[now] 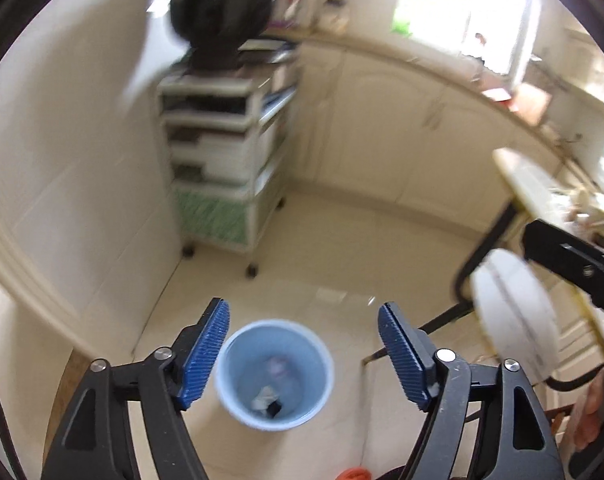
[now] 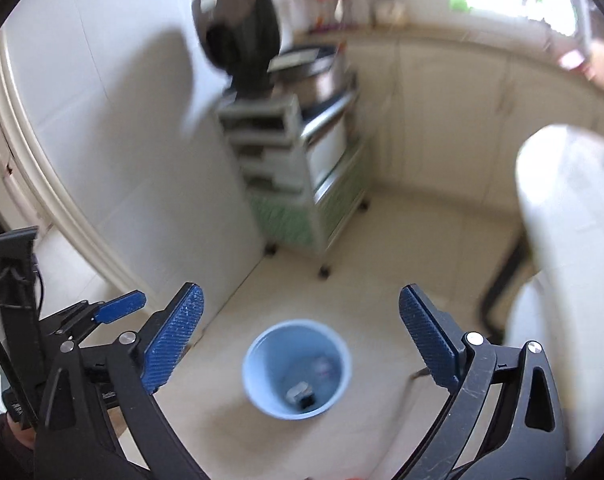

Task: Collect trash
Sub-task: 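Grasp the juice carton with the left gripper while the right grasps the red-printed wrapper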

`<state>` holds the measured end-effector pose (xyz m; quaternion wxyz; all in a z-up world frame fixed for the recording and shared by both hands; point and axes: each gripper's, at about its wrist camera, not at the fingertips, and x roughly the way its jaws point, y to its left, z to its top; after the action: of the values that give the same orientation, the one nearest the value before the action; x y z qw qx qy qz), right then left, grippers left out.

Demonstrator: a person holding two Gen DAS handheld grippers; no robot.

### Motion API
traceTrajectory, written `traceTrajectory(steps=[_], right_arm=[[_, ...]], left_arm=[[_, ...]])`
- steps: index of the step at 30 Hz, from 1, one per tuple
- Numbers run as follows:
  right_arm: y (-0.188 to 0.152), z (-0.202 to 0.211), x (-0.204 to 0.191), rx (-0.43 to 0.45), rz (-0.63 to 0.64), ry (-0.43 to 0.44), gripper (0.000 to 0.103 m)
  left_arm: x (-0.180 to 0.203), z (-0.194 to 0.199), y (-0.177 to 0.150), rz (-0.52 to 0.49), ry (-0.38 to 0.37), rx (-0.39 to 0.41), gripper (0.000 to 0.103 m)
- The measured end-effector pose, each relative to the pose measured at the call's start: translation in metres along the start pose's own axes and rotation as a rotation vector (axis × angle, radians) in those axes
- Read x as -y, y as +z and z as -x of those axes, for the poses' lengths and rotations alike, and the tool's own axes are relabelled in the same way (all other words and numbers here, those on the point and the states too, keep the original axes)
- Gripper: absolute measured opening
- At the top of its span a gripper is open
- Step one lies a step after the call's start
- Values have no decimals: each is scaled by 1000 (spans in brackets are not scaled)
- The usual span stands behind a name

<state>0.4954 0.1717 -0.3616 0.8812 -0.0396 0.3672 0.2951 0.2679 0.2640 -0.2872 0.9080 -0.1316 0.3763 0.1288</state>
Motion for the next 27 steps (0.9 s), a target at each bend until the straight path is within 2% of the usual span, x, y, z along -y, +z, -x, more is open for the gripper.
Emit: traceTrajectory(steps=[5, 8, 12, 14, 18, 23, 27], right_arm=[[1, 89, 44, 115, -29, -120, 103], [0, 134, 81, 170, -82, -187, 103], [-13, 183, 136, 200, -159, -302, 103], [-22, 206, 166, 197, -198, -350, 103], [-34, 223, 219, 169, -266, -429, 103], [-38, 225, 270, 129, -301, -455, 103], [-45, 221, 301, 96, -326, -443, 103]], left_arm=[[73, 26, 5, -123, -78, 67, 79], [136, 47, 8, -217, -122, 121, 82], [197, 40, 14, -313, -212, 141, 83], [240, 42, 16, -374, -269, 148, 83], [295, 14, 40, -418, -371, 101, 83], [364, -24, 64, -508, -372, 73, 83], [388, -77, 93, -541, -367, 61, 83]])
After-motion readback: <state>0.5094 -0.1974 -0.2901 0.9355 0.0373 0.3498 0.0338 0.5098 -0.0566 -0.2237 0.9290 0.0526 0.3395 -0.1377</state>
